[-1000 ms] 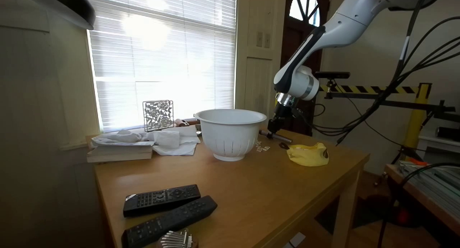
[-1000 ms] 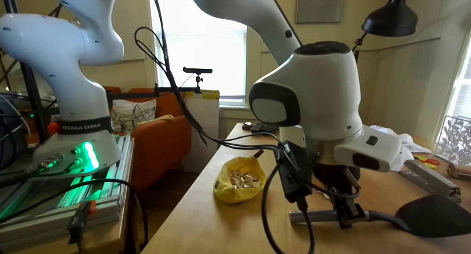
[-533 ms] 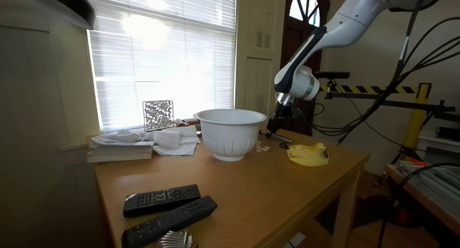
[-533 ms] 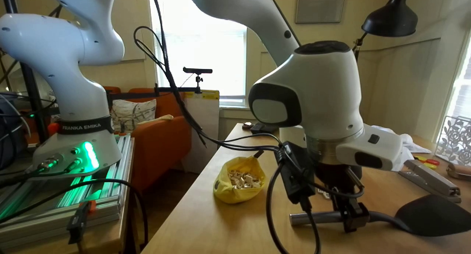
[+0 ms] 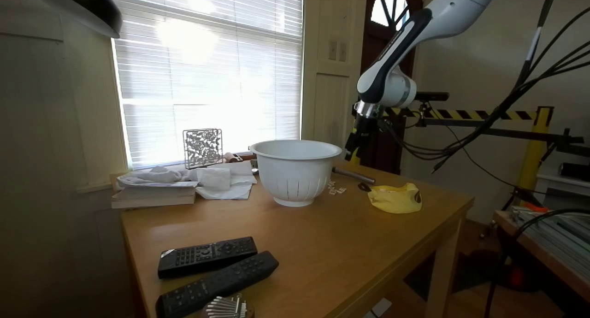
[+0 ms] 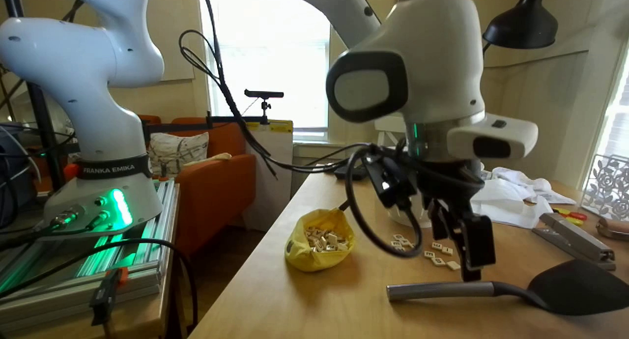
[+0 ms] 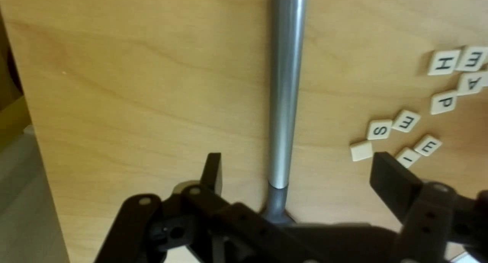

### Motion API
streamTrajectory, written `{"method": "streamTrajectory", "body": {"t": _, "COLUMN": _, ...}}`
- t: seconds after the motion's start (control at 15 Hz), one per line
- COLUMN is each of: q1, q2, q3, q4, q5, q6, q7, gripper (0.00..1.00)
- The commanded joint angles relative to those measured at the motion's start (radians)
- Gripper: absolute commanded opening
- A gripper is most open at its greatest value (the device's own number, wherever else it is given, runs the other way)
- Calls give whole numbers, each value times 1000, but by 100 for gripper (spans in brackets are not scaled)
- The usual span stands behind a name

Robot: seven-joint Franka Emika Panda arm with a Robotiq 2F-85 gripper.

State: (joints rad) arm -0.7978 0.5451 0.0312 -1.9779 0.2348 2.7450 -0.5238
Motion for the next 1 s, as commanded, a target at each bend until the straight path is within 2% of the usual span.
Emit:
{"method": "streamTrajectory", "body": {"t": 0.0, "q1": 53, "q2": -242, "q3": -62, "q4": -130, "q5": -104, "q6": -266, "q7": 5, "gripper": 100}}
{"method": "streamTrajectory", "body": {"t": 0.4, "q1": 179, "q2": -567, "q3": -177, "q4": -233, "q5": -106, "q6": -649, "q7": -88, "gripper": 100}}
{"method": "streamTrajectory", "body": {"t": 0.67, "q1": 289, "q2": -685, "q3": -270, "q4": -234, "q5": -119, "q6": -858, "q7": -100, "gripper": 100}}
{"method": "streamTrajectory", "body": {"t": 0.73, "q1": 310, "q2": -627, "q3": -297, "q4": -199, "q5": -93, "q6": -803, "q7": -83, "gripper": 100}}
{"method": "streamTrajectory", "body": {"t": 0.93, "q1": 343, "q2": -674, "q3": -322, "q4": -214, "q5": -101, "q6": -851, "q7": -81, "gripper": 100}}
